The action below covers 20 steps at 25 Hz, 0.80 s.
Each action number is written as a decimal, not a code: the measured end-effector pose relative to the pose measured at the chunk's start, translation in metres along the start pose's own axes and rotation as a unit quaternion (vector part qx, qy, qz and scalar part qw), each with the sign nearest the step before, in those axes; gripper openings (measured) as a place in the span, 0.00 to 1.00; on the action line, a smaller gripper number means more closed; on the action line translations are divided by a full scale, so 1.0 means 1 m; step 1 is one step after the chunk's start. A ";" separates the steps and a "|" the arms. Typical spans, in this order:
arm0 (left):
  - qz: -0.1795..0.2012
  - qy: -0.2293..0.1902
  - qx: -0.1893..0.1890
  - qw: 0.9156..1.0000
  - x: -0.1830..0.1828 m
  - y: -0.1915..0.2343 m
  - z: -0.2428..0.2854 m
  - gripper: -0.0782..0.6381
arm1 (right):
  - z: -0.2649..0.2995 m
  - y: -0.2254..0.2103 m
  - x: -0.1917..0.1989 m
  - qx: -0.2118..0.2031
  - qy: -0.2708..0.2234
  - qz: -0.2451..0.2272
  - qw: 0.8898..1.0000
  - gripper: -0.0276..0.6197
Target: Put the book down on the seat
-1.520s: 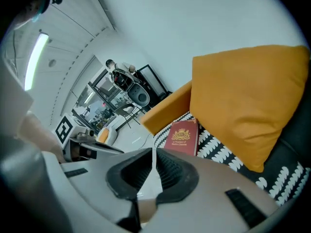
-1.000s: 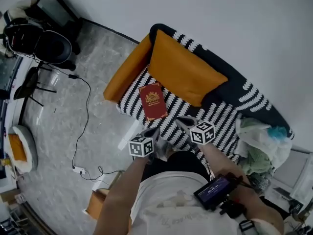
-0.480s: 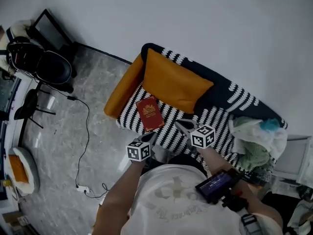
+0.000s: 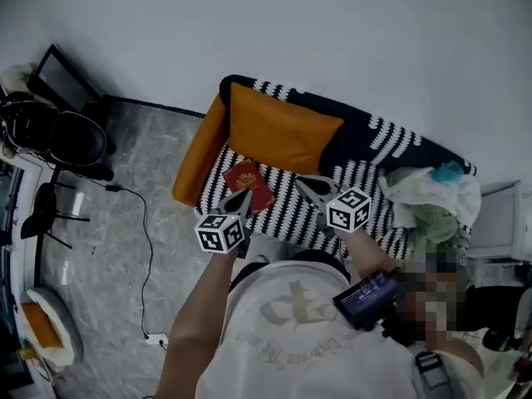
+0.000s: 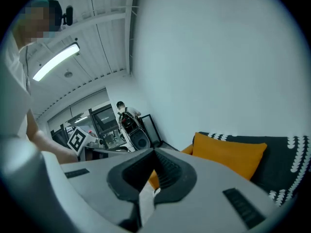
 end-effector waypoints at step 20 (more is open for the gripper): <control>0.053 0.001 0.073 0.996 -0.008 -0.033 -0.040 0.13 | -0.031 0.064 -0.001 0.037 -0.039 -0.025 0.998 0.07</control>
Point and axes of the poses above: the fingertips, and each gripper's own axes: z forward along the fingers, y to its left, x out of its underside, the point moved 1 cm from there along -z, backward along the fingers, and after that the axes turned 13 degrees about -y, right-handed, at the moved point
